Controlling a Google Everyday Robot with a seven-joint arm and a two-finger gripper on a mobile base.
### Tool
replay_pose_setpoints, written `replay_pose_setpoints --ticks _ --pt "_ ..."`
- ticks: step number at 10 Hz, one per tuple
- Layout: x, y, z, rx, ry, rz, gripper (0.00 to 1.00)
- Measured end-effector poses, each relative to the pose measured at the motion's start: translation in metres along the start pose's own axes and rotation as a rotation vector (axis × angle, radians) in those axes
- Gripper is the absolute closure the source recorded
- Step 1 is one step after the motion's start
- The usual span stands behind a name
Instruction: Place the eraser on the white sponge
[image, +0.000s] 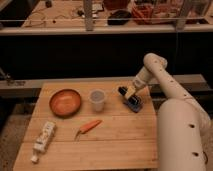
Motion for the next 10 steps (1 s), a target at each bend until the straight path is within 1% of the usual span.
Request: replay_pose_setpoints --ticks 1,8,10 --pt "0.0004 -0.0005 0.0004 0.000 0.000 0.003 0.78" --pt "0.0001 -0.0016 -0.0005 -0.001 -0.006 0.019 0.78" --pt "0.0001 -0.0021 -0.0009 -0.002 -0.009 0.024 0.83"
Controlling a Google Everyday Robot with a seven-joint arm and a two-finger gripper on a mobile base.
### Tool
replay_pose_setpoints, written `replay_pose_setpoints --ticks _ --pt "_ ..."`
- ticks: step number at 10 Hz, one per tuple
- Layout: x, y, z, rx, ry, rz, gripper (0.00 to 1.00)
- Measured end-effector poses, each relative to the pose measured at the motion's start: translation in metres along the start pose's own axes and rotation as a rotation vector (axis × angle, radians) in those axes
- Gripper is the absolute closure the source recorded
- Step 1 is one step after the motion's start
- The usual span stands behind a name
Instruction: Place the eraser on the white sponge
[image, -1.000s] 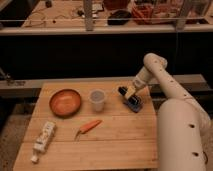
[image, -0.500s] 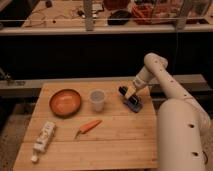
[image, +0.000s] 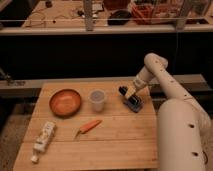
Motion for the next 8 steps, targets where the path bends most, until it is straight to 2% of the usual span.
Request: replay_pose_setpoints --ticks 8 --pt "0.0004 -0.0006 -0.0009 -0.002 -0.006 0.017 0.83"
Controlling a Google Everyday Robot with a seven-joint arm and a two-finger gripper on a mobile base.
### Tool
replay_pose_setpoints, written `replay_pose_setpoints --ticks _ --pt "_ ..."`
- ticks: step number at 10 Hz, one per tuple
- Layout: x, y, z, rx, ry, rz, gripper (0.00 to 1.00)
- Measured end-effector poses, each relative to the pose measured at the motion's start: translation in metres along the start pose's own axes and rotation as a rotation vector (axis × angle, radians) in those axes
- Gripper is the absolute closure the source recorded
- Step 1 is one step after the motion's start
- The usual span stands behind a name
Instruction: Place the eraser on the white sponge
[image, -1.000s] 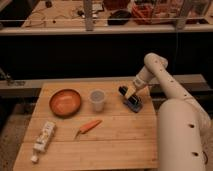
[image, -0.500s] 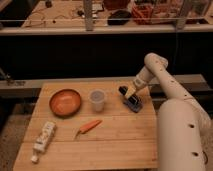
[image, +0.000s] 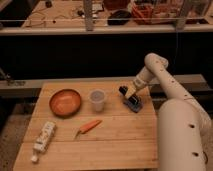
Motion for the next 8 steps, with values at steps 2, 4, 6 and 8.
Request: replay_pose_setpoints --ticks 2,4,6,8 --pt "-0.0002 -0.0004 0.0001 -0.001 -0.003 0.006 0.83" --pt "0.0006 -0.0006 0.0002 -0.003 -0.002 0.011 0.83" --pt "0.0015 -0.0004 0.0010 -0.005 -0.001 0.015 0.83" --pt "0.0012 -0.0003 0.0013 -0.007 -0.003 0.020 0.84"
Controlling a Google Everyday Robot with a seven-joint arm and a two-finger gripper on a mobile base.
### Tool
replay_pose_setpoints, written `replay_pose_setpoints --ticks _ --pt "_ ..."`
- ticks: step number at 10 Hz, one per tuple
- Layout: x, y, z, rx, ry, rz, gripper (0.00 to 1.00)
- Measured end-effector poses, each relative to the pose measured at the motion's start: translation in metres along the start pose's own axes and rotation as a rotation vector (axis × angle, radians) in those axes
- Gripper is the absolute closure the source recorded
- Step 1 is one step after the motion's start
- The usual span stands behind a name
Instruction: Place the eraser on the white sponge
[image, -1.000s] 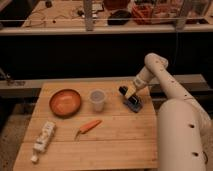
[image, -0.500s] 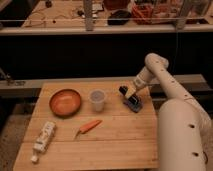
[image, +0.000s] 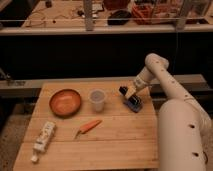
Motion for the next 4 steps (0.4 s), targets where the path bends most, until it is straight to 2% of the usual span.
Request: replay_pose_setpoints --ticks 2,4 --pt "0.0004 0.0002 0.0014 -0.001 0.000 0.005 0.91" --pt "0.0005 0.0008 0.0029 -0.003 0.000 0.009 0.91"
